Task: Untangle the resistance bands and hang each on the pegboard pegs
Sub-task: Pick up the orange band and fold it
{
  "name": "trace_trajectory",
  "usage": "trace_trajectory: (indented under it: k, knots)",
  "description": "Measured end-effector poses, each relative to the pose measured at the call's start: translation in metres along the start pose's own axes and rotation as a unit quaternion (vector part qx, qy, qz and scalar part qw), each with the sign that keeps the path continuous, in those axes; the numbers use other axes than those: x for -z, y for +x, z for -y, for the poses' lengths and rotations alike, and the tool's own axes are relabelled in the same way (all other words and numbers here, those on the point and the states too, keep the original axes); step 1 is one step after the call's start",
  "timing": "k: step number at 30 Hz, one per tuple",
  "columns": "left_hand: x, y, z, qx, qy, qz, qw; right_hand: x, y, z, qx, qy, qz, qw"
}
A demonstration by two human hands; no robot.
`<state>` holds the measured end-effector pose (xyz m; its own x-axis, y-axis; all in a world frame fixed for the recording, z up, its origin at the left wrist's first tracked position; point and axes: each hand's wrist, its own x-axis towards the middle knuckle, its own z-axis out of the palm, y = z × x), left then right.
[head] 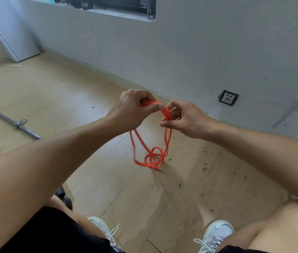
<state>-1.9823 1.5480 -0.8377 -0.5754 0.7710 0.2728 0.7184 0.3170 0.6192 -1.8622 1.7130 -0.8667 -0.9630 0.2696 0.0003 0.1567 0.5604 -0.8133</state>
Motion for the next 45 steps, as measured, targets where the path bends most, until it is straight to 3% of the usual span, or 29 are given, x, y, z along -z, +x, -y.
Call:
trace_trajectory:
  k: [7, 15, 21, 27, 35, 40, 45]
  knots:
    - [0.007, -0.001, 0.0, 0.063, -0.101, 0.0, 0.993, 0.01, 0.001, -0.01, -0.038, -0.019, 0.019, 0.999]
    - [0.007, -0.006, 0.006, 0.085, -0.087, 0.09, 0.989, 0.025, 0.0, 0.013, 0.012, 0.024, -0.066, 0.997]
    - [0.005, -0.005, -0.004, 0.019, -0.116, 0.031, 0.993, 0.023, -0.004, 0.035, 0.059, -0.036, -0.052, 0.996]
    - [0.005, -0.003, -0.005, 0.014, -0.2, -0.017, 0.979, 0.013, -0.005, 0.02, -0.004, -0.029, 0.013, 0.999]
    - [0.011, -0.004, -0.006, 0.015, -0.207, -0.016, 0.978, 0.027, -0.004, 0.036, 0.072, -0.002, -0.14, 0.988]
    - [0.008, -0.004, -0.016, -0.001, -0.202, -0.025, 0.979, 0.028, -0.005, 0.053, 0.131, -0.054, -0.156, 0.978]
    - [0.008, -0.002, -0.025, 0.012, -0.224, -0.059, 0.973, 0.027, -0.007, 0.051, 0.126, -0.015, -0.127, 0.984]
